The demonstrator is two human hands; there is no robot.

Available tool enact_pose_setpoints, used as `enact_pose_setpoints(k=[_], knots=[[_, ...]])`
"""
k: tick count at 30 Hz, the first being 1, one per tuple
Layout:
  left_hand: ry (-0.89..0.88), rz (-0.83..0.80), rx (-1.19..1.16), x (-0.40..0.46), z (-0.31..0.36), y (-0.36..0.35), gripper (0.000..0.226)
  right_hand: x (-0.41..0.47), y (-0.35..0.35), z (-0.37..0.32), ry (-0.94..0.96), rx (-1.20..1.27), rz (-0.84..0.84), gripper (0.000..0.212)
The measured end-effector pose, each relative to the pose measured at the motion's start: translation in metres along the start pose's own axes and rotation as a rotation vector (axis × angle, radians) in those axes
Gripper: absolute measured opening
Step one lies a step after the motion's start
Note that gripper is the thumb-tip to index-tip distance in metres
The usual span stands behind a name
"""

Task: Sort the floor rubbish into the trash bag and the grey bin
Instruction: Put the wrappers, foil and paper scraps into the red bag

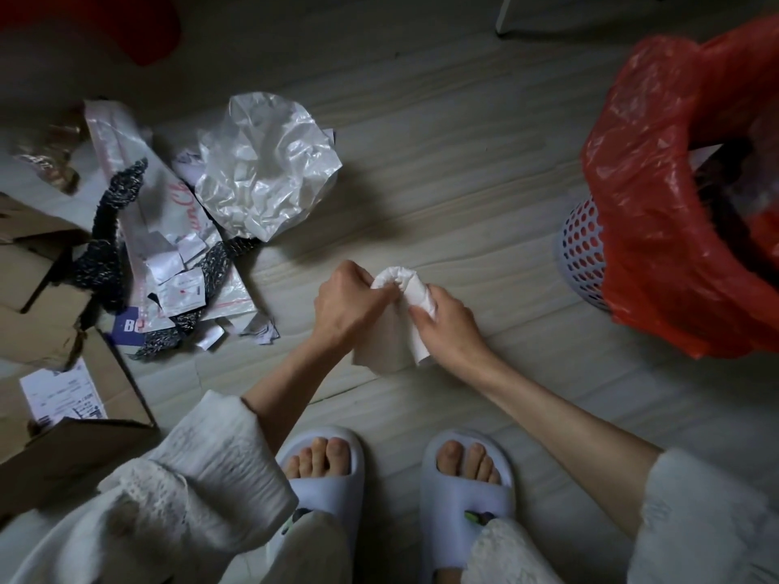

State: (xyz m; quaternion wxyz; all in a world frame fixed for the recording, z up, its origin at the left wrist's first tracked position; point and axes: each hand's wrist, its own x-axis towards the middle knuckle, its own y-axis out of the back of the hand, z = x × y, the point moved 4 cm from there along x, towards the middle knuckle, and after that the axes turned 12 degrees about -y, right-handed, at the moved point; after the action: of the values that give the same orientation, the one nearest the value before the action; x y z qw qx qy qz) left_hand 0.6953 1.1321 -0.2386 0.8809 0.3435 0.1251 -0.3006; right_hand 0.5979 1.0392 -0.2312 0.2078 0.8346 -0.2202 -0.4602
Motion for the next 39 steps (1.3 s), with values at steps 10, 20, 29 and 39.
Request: enact_pose_setpoints(k=[10,20,29,39], knots=[[-0.236,-0.518,-0.487,0.000,0.030,0.015,0.030,0.016,0.040,0.005,0.050,0.364,-0.056,0.018],[-0.547,-0.213,0.011,0.000,0.043,0.011,0.075,0.014,0.028,-0.002,0.029,0.509,-0.323,0.025],[-0.460,-0.295,0.238,0.003,0.030,0.007,0.075,0.002,0.020,0.003,-0.010,0.526,-0.477,0.064],[-0.366,-0.133,-0.125,-0.006,0.031,0.013,0.030,-0.008,0.039,0.005,0.033,0.356,-0.658,0.029]])
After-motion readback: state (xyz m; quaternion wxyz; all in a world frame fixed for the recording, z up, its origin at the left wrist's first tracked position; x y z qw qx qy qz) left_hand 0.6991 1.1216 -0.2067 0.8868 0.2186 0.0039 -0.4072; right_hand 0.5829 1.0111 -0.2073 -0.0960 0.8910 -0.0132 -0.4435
